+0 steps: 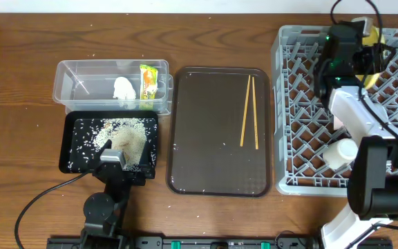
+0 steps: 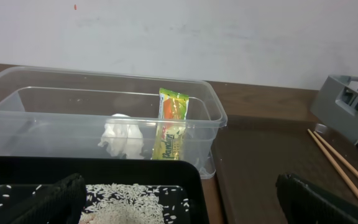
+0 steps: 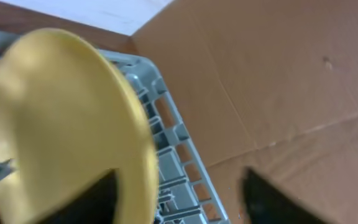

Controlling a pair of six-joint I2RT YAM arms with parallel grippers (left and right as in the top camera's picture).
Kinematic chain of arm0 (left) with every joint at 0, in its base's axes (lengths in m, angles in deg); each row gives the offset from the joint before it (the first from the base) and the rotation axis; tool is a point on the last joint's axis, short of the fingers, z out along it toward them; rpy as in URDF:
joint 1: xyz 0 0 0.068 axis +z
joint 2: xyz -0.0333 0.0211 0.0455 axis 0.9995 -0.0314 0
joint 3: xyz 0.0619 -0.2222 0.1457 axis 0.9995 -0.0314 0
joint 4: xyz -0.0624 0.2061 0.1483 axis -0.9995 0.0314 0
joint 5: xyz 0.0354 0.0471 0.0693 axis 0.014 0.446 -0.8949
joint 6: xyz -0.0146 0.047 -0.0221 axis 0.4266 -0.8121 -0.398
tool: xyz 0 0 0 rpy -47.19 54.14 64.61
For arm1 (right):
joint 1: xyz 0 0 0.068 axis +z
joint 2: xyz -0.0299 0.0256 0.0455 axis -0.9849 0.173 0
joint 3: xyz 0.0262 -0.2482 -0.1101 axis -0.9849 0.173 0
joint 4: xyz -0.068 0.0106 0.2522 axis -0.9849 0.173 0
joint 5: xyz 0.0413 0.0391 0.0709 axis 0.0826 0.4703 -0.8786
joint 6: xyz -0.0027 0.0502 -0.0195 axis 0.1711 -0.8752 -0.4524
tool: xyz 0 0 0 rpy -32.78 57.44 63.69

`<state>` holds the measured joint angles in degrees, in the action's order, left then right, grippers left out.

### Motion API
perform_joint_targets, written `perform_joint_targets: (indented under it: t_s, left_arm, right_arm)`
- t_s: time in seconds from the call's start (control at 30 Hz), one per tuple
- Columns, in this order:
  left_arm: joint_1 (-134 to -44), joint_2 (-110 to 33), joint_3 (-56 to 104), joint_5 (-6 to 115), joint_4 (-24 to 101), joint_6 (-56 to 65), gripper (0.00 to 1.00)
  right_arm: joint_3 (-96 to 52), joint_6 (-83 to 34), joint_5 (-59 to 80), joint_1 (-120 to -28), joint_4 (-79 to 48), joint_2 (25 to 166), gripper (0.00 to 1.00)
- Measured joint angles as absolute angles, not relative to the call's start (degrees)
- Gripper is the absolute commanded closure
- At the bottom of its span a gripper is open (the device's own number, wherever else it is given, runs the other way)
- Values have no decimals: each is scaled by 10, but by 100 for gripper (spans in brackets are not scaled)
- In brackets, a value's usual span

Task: Sort waste into correct bins and load items into the dishwasher rack
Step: 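Stand the yellow plate upright in the dish rack, then grasp one chopstick with the right gripper and place it in the rack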

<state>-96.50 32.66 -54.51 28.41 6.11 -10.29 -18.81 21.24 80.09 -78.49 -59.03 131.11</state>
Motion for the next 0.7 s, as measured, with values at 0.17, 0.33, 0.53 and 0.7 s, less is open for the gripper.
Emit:
perform_joint_targets:
  t_s: [0.17, 0.33, 0.53, 0.7]
  left_arm:
    - [-965, 327, -545, 284, 61, -103, 0]
    - [-965, 326, -545, 284, 62, -103, 0]
    - [-965, 326, -545, 284, 62, -103, 0]
    - [-965, 326, -545, 284, 62, -103, 0]
  right_arm:
    - [-188, 225, 786, -730, -569, 1304, 16]
    - [-189, 185, 695, -618, -418, 1253, 14]
    - [-194, -2, 442, -510, -226, 1198, 33]
    - [-194, -190, 297, -470, -124, 1216, 35]
